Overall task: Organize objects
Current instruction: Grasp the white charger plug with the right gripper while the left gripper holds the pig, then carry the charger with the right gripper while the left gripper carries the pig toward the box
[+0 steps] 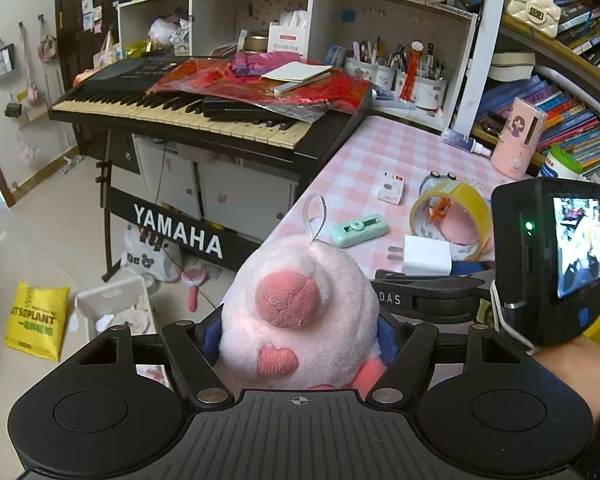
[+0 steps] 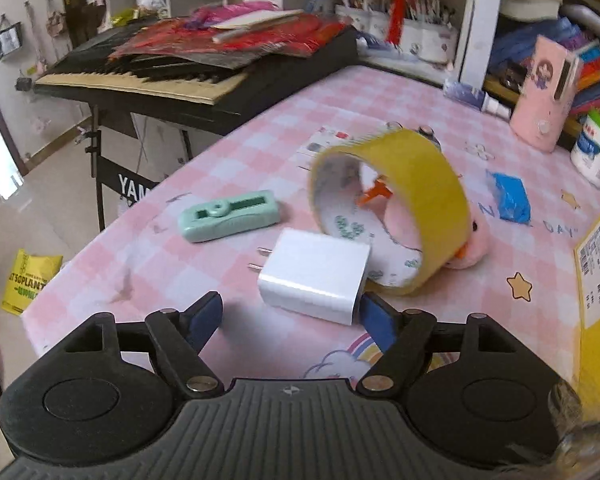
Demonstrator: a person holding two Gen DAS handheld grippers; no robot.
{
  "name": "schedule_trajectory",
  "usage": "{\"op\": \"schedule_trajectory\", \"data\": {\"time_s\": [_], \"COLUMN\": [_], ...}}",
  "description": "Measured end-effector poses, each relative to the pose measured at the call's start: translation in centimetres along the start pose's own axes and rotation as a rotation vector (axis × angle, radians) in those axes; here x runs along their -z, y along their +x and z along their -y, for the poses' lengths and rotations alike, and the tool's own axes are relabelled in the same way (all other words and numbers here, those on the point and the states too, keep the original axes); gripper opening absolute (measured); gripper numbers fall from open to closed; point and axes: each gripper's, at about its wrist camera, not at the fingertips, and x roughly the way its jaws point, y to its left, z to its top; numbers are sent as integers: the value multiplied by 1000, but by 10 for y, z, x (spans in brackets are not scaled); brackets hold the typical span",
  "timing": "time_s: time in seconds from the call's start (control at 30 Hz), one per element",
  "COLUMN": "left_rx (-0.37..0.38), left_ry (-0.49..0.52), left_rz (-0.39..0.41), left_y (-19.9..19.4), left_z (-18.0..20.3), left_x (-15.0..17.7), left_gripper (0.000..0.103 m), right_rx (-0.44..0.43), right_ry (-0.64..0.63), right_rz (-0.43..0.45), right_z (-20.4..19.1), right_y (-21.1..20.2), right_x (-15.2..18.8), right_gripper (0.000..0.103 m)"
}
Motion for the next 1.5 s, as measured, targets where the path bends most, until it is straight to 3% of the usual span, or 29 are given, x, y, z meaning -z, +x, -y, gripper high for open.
{"op": "schedule_trajectory", "data": {"time_s": [0.13,0.33,0.37,0.4,0.53,0.93,1.17,1.5], "left_rx": [7,10,12,17,48,230,331,465], "left_ry": [-8,-6,-5,-3,16,96,165,277], "left_rz": [-2,2,2,5,26,70,86,54], "left_y": [-3,-7,-8,-9,-11,-30,-46,-62], "left_z": [-6,-11,-11,-11,-7,21,40,70], "left_x": [4,4,4,3,0,2,12,37], "left_gripper": [71,71,71,71,71,71,71,71], "right_rx": [53,106,101,98,46,-25,56,168], "right_ry": [-57,-30,-23,-17,-5,122,215,334], "right_rz": [72,29,33,47,49,68,83,77], "right_z": [-11,-12,-10,-8,1,44,61,76], "right_y": [-11,9,11,12,3,-109,-179,-227], "right_x": [1,-5,-5,-4,-3,18,61,118], "right_gripper": [74,71,65,53,52,52,52,52]}}
